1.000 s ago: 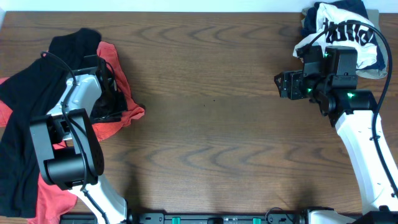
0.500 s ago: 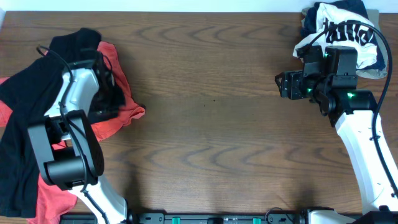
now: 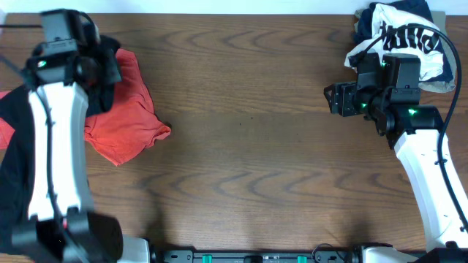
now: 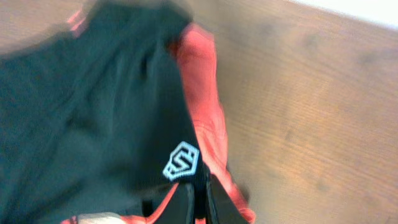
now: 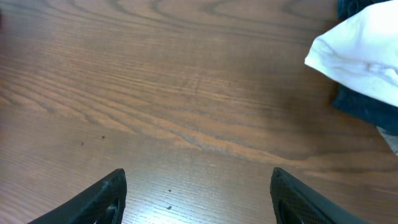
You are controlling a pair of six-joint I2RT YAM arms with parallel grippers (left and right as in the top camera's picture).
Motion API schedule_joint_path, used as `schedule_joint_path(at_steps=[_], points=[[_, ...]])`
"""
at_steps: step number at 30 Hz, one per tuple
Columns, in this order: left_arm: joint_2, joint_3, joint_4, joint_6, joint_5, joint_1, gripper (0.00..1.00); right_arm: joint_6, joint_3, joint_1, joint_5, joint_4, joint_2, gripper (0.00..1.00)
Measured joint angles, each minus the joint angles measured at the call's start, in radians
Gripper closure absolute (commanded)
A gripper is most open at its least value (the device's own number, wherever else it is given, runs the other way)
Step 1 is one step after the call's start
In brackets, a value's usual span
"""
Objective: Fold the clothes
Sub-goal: 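Lift the black t-shirt high with the left gripper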
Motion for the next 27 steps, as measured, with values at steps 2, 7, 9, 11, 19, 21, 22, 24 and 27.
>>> schedule_joint_path(at_steps=[2, 7, 9, 11, 19, 21, 22, 24, 27], points=[[-0.058, 0.004, 0.066, 0.0, 0.001, 0.0, 0.94, 0.0, 0.0, 0.0, 0.0, 0.006, 0.0, 0.28], [-0.203, 0.009, 0.274, 0.0, 0.028, 0.001, 0.94, 0.001, 0.0, 0.0, 0.0, 0.011, 0.0, 0.28], [-0.253, 0.013, 0.356, -0.001, 0.044, 0.001, 0.94, 0.003, 0.0, 0.0, 0.0, 0.011, 0.0, 0.28], [-0.301, 0.016, 0.433, -0.012, 0.054, 0.0, 0.94, 0.005, 0.0, 0.0, 0.0, 0.011, 0.0, 0.28], [-0.372, 0.026, 0.743, -0.13, 0.08, 0.0, 0.94, 0.011, 0.0, 0.0, 0.0, 0.011, 0.0, 0.28], [-0.362, 0.026, 0.801, -0.172, 0.104, -0.002, 0.94, 0.011, 0.0, 0.0, 0.0, 0.011, 0.0, 0.28], [-0.354, 0.026, 0.833, -0.19, 0.118, -0.004, 0.94, 0.013, 0.0, 0.0, 0.0, 0.011, 0.0, 0.27], [-0.332, 0.026, 0.898, -0.23, 0.153, -0.019, 0.94, 0.018, 0.0, 0.0, -0.003, 0.011, 0.0, 0.27], [-0.288, 0.026, 0.967, -0.278, 0.193, -0.066, 0.94, 0.025, 0.0, 0.0, -0.029, 0.017, 0.0, 0.28]])
